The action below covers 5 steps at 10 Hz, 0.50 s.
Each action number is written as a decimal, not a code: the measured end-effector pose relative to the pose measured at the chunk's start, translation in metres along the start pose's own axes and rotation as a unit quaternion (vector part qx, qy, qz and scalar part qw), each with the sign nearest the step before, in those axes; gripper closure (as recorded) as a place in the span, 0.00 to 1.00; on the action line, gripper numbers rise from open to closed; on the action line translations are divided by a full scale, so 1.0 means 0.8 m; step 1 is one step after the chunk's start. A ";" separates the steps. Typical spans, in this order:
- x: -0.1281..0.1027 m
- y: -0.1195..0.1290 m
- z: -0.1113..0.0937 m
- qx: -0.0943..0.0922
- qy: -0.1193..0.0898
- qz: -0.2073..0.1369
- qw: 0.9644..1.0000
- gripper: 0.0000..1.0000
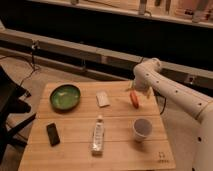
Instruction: Place the pepper in the ceramic cup
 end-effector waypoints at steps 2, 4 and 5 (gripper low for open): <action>0.000 -0.004 0.015 -0.001 -0.015 -0.002 1.000 0.20; 0.000 -0.005 0.031 -0.004 -0.031 -0.006 0.999 0.20; 0.001 -0.005 0.038 -0.006 -0.037 -0.006 0.999 0.20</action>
